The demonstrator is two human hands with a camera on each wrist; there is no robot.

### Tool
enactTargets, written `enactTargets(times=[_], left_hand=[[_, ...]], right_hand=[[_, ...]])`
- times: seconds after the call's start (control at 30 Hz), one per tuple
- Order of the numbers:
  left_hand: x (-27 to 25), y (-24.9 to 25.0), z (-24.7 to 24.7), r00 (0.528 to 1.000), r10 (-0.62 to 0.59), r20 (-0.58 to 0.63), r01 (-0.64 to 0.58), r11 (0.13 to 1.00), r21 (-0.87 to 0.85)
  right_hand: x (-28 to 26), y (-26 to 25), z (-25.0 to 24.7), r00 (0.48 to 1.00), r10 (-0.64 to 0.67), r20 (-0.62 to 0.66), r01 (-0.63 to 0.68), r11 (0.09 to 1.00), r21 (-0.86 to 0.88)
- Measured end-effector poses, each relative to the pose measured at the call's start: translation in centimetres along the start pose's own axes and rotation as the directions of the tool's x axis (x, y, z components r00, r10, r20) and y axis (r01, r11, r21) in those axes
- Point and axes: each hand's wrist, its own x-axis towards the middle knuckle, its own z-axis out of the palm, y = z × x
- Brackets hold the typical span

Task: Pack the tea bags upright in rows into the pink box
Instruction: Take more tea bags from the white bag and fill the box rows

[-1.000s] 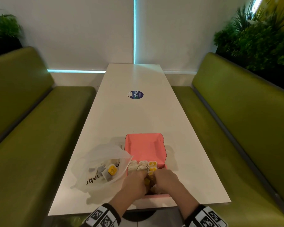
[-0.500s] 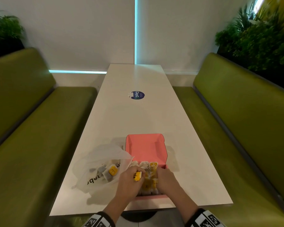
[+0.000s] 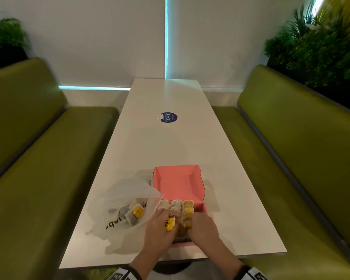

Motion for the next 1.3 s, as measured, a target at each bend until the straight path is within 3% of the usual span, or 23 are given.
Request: enactTargets(times=[0.13, 0.3, 0.47, 0.57, 0.63, 0.77, 0.87, 0.93, 1.03, 1.17, 1.23, 1.3], left_hand=[[0.1, 0.0, -0.1, 1.0, 0.007, 0.002, -0.007, 0.999, -0.038], [0.2, 0.1, -0.2, 1.0, -0.025, -0.004, 0.024, 0.998, -0.064], [0.2, 0.5, -0.3, 0.999, -0.036, 0.004, 0.036, 0.997, -0.064], [0.8, 0.9, -0.3, 0.988, -0.153, -0.009, 0.151, 0.981, -0.12], [1.6, 1.2, -0.7, 0.957, -0.289, 0.004, 0.285, 0.94, -0.186], [2.6, 1.9, -1.6, 0.918, -0.391, 0.065, 0.389, 0.856, -0.341], [2.8, 2.6, -1.9, 0.865, -0.478, 0.154, 0.48, 0.698, -0.531], [2.7, 3.3, -2.2, 0.851, -0.483, 0.206, 0.486, 0.577, -0.656], [2.6, 3.8, -2.2, 0.884, -0.415, 0.214, 0.444, 0.607, -0.659], [2.9, 5.1, -2.3, 0.869, -0.407, 0.282, 0.49, 0.625, -0.607], [2.7, 5.0, -2.6, 0.883, -0.365, 0.296, 0.469, 0.692, -0.549], [2.2, 4.7, -3.2, 0.885, -0.338, 0.321, 0.464, 0.703, -0.539]], right_hand=[[0.2, 0.0, -0.4, 1.0, -0.008, -0.004, 0.009, 0.995, 0.104], [-0.1, -0.2, -1.0, 0.994, -0.062, 0.087, 0.052, 0.992, 0.113], [-0.4, -0.1, -1.5, 0.994, -0.098, 0.041, 0.089, 0.981, 0.172], [-0.5, -0.3, -1.8, 0.992, -0.117, 0.042, 0.108, 0.979, 0.172], [-0.6, -0.2, -1.9, 0.991, -0.125, 0.05, 0.115, 0.98, 0.165], [-1.0, -0.2, -3.0, 0.99, -0.138, -0.032, 0.141, 0.984, 0.112], [-0.9, -0.2, -3.9, 0.985, -0.141, -0.103, 0.154, 0.98, 0.127], [-1.1, -0.6, -4.8, 0.976, -0.15, -0.16, 0.195, 0.929, 0.315], [-1.8, -1.8, -5.7, 0.973, -0.178, -0.15, 0.233, 0.734, 0.638], [-1.7, -2.5, -5.2, 0.977, -0.153, -0.147, 0.212, 0.692, 0.69], [-1.4, -2.5, -5.1, 0.981, -0.128, -0.146, 0.194, 0.625, 0.756], [-1.2, -2.5, -5.3, 0.982, -0.094, -0.161, 0.186, 0.569, 0.801]])
